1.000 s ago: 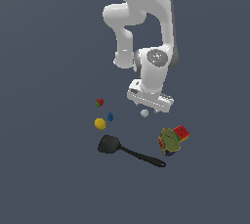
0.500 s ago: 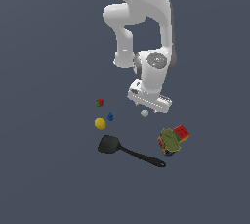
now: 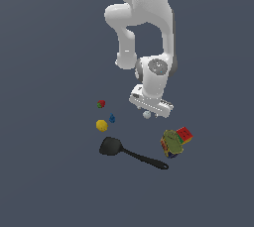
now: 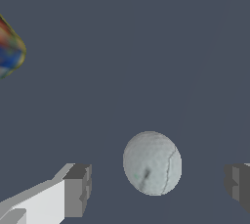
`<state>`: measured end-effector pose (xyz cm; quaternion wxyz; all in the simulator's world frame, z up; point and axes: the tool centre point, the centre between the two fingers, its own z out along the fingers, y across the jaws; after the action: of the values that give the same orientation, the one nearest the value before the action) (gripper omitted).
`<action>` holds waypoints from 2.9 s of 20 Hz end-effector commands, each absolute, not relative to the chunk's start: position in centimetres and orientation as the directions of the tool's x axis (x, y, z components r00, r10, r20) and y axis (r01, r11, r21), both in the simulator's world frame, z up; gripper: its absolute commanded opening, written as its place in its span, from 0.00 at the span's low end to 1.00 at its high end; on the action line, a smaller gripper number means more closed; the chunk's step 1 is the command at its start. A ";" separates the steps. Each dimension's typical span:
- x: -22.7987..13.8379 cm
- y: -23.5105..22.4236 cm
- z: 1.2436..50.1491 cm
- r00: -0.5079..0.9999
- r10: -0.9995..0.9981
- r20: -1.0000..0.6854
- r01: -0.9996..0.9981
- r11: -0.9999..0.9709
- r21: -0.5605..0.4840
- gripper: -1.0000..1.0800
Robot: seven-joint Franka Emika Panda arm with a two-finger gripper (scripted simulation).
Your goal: Pick up a designated object from a clutter of objects.
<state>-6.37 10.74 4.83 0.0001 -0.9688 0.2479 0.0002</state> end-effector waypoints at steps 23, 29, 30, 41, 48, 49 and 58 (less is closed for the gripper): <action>-6.3 10.6 2.4 0.876 -0.482 0.000 -0.482 -0.876 -0.001 0.00; -5.5 9.6 4.1 0.876 -0.482 0.000 -0.482 -0.876 -0.001 0.00; -5.2 9.3 4.6 0.876 -0.482 0.000 -0.482 -0.876 -0.001 0.00; -1.4 4.5 12.4 0.875 -0.484 0.000 -0.484 -0.875 0.001 0.00; 1.7 0.8 18.7 0.875 -0.484 0.001 -0.484 -0.875 0.002 0.00; 2.1 0.2 19.6 0.875 -0.484 0.001 -0.484 -0.875 0.002 0.00; 6.1 -4.1 27.1 0.876 -0.483 0.001 -0.483 -0.876 0.001 0.00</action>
<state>5.50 -3.46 25.88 -0.0008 -0.9683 0.2498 -0.0006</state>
